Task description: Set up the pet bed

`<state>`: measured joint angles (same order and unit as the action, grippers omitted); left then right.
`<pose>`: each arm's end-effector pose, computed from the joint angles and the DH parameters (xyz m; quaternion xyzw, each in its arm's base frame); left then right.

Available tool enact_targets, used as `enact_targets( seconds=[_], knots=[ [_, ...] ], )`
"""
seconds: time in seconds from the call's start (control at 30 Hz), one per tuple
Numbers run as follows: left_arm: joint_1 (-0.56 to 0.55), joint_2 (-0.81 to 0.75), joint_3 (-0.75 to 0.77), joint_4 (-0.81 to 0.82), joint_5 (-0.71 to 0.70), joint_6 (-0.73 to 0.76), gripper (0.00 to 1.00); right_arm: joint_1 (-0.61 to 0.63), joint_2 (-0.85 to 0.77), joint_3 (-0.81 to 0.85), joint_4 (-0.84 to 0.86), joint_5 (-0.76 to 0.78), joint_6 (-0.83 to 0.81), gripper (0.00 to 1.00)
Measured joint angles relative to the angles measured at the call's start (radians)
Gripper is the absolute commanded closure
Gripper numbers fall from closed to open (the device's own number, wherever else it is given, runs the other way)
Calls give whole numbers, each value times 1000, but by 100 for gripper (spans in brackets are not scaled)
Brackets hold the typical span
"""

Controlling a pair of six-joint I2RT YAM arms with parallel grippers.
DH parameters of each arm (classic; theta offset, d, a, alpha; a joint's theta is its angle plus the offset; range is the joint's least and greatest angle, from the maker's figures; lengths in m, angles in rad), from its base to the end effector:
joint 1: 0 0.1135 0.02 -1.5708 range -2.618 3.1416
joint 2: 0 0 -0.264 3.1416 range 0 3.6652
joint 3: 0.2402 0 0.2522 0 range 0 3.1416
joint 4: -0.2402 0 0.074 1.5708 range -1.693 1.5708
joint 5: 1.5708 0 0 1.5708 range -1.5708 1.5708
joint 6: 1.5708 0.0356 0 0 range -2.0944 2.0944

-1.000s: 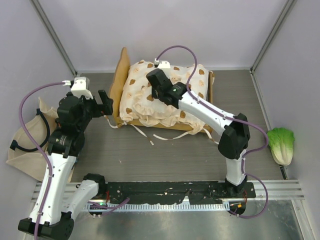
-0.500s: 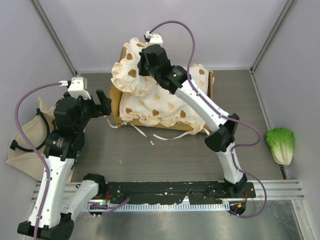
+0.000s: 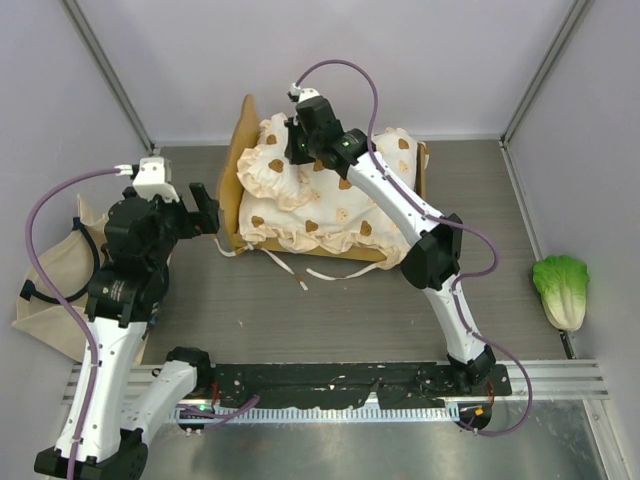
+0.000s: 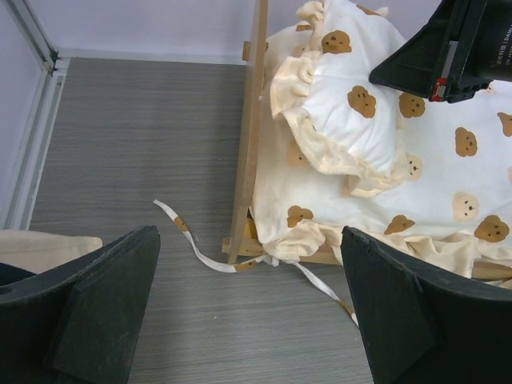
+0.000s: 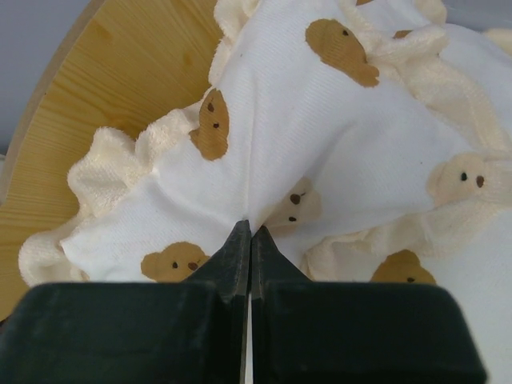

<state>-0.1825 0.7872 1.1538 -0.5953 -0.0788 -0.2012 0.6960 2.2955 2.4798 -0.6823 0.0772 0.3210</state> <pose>0.1455 -0.0240 0.4195 -0.0318 0.7823 -0.0882 0.6158 0.4016 0.3319 0.3627 -0.1407 0.8475 0.2196 0.4622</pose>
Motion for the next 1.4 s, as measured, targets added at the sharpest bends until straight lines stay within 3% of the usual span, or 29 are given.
enact_targets(
  seconds=[0.57, 0.63, 0.67, 0.77, 0.97, 1.2, 1.4],
  knots=[
    [0, 40, -9, 6, 11, -26, 0, -9, 90, 44, 73, -159, -16, 99],
    [0, 42, -9, 6, 11, -27, 0, -9, 102, 43, 90, -153, -2, 92],
    [0, 42, -9, 6, 12, -27, 0, -9, 105, 41, 100, -150, 5, 78],
    [0, 45, -9, 6, 11, -27, 0, -9, 107, 40, 131, -147, 26, 57],
    [0, 47, -9, 6, 12, -27, 0, -10, 89, 22, 179, -134, 28, 47],
    [0, 77, 14, 22, 47, -27, 0, -13, -187, -270, 212, -21, 6, 45],
    [-13, 251, 142, 109, 180, -41, 0, -62, -608, -693, 318, 62, 13, 45]
  ],
)
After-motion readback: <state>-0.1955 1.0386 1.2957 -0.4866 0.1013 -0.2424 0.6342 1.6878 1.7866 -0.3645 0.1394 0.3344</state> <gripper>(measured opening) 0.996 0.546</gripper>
